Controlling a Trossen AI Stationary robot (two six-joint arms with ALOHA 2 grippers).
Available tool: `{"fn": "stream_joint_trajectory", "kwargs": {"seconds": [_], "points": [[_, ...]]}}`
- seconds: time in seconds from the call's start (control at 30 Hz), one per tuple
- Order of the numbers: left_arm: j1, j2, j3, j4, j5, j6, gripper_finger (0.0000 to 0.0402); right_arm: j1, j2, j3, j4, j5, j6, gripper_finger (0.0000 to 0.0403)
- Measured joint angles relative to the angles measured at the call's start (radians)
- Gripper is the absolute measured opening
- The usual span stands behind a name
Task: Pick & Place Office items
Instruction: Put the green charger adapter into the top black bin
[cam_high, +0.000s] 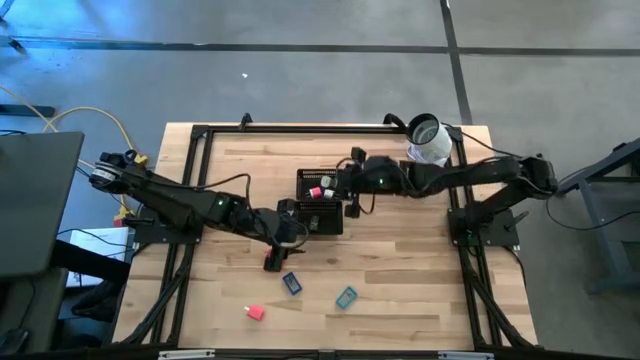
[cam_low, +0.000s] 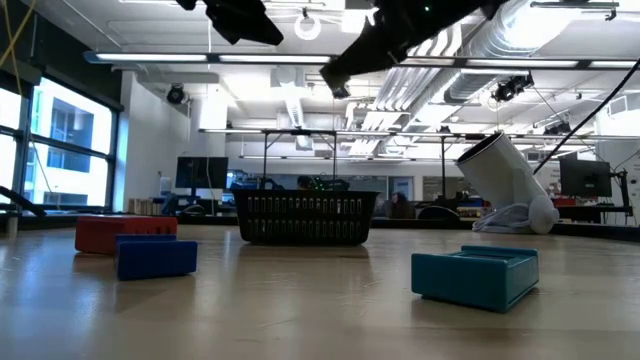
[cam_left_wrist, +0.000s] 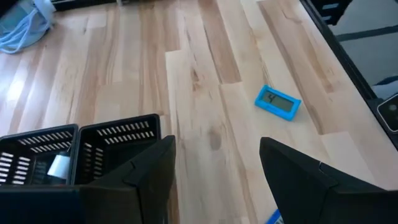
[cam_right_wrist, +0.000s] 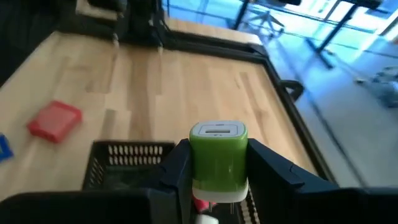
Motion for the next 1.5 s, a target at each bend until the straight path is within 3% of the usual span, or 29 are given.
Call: {"fn": "stream_joint_trajectory", "kwargs": {"seconds": [0.27, 0.6, 1.0, 1.5], "points": [[0.006, 0.000, 0.000, -0.011, 0.000, -0.014, 0.0226, -0.125, 0.095, 0.001, 0.001, -0.169, 0.057, 0.0110], [0.013, 0.000, 0.000, -0.016, -0.001, -0.042, 0.0226, -0.202, 0.224, 0.055, -0.057, -0.298, 0.066, 0.0110], [0.013, 0.102, 0.000, -0.026, 0.000, -0.082, 0.0226, -0.240, 0.339, 0.193, -0.309, -0.334, 0.037, 0.0110], [0.013, 0.124, 0.000, -0.024, 0.010, -0.068, 0.0226, -0.258, 0.420, 0.197, -0.328, -0.383, 0.042, 0.0110]]}}
